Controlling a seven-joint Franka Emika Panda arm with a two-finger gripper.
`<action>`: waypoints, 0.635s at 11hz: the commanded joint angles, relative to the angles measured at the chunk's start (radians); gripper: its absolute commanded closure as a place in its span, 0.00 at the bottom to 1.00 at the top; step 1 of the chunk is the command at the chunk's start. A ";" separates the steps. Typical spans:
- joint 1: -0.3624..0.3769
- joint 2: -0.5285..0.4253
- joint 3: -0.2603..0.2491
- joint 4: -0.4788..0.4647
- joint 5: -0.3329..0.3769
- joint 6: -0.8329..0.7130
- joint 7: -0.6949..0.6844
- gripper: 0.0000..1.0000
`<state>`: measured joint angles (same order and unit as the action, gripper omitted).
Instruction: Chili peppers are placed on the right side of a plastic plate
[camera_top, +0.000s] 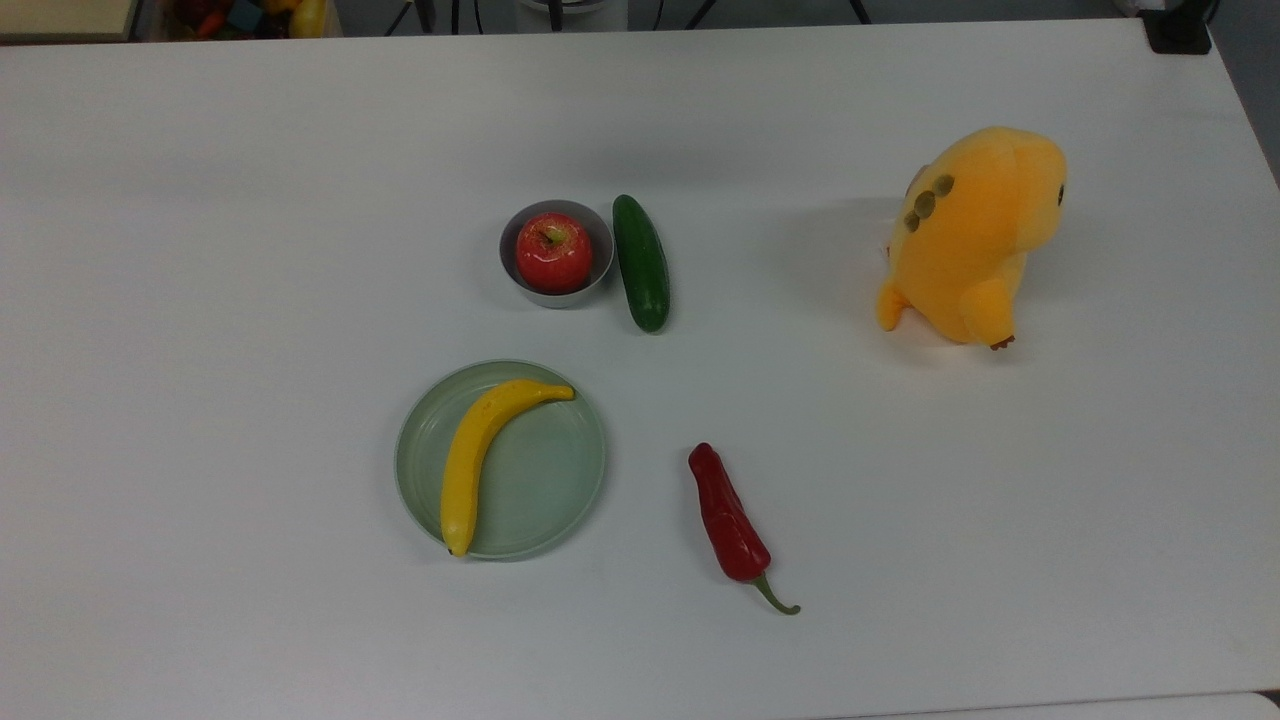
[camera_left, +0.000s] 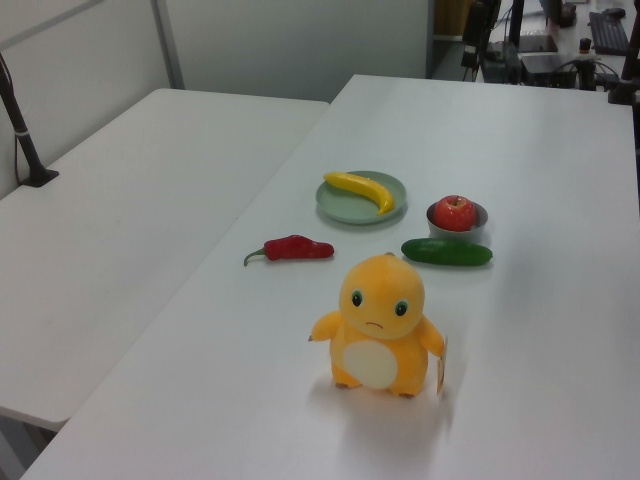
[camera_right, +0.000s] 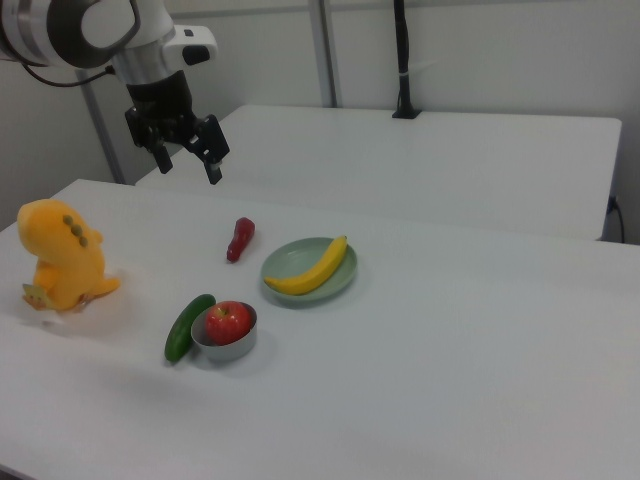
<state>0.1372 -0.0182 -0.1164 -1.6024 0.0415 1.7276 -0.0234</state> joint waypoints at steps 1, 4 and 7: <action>0.013 -0.005 -0.008 -0.024 0.014 0.015 -0.020 0.00; 0.015 0.000 -0.008 -0.031 0.015 0.015 -0.024 0.00; 0.024 0.030 -0.002 -0.030 0.015 0.024 -0.023 0.00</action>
<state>0.1420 -0.0038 -0.1154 -1.6154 0.0422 1.7276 -0.0289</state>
